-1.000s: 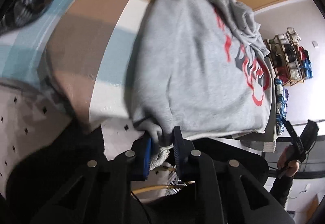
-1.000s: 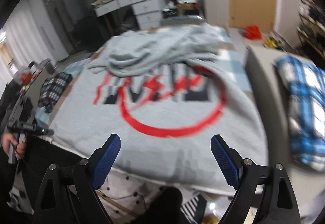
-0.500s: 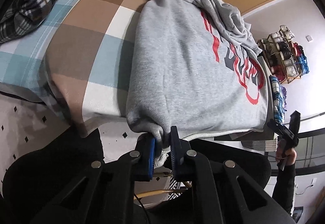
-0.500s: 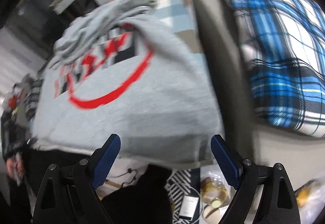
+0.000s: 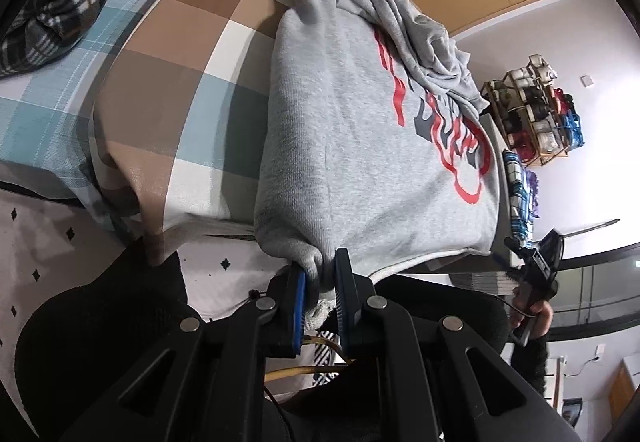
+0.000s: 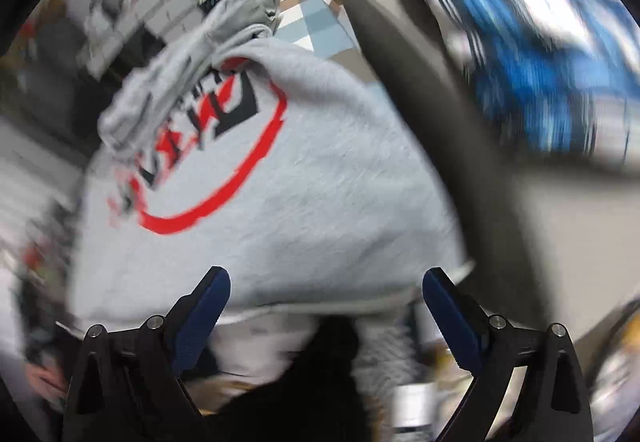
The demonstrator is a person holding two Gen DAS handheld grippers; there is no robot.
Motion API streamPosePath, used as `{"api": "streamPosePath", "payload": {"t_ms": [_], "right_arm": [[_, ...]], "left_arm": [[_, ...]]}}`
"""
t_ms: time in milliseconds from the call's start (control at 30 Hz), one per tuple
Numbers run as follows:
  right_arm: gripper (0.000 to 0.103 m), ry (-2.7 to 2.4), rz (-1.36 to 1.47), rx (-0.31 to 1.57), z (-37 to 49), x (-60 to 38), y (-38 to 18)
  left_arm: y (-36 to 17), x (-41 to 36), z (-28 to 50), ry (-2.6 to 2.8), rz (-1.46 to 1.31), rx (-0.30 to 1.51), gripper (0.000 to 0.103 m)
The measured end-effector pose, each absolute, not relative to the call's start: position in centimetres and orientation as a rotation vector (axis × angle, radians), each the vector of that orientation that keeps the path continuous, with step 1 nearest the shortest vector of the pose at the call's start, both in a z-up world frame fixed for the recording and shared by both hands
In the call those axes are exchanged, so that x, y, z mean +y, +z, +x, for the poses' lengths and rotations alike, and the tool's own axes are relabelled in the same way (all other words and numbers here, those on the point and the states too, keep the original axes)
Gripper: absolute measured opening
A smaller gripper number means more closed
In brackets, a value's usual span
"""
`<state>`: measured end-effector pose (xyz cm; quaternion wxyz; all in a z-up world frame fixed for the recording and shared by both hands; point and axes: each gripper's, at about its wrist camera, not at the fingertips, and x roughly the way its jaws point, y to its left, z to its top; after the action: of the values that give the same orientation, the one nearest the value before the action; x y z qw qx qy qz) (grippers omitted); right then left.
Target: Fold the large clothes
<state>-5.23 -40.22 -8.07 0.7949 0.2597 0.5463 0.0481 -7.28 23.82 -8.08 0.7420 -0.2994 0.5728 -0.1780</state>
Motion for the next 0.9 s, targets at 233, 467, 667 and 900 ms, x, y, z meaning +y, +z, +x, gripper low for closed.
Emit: {"api": "streamPosePath", "payload": {"t_ms": [233,467,667,900], "right_arm": [[0.098,0.028,0.873,1.030,-8.5,-42.0,-12.1],[0.099,-0.061,0.944,0.866,-8.8,-44.1,-13.3],[0.103,-0.152,0.899,0.797,-8.4,-43.8,-13.4],[0.097,-0.210,0.929,0.751,-8.0,-44.2,-13.6]], "left_arm": [[-7.6,25.4,-7.2,-0.426,-0.675,1.254,0.007],[-7.5,26.3,-7.0,-0.447,-0.681,1.266,0.006],[-7.2,27.5,-7.3,-0.427,-0.679,1.258,0.000],[-7.9,27.6,-7.1,-0.436,-0.732,1.268,0.000]]}}
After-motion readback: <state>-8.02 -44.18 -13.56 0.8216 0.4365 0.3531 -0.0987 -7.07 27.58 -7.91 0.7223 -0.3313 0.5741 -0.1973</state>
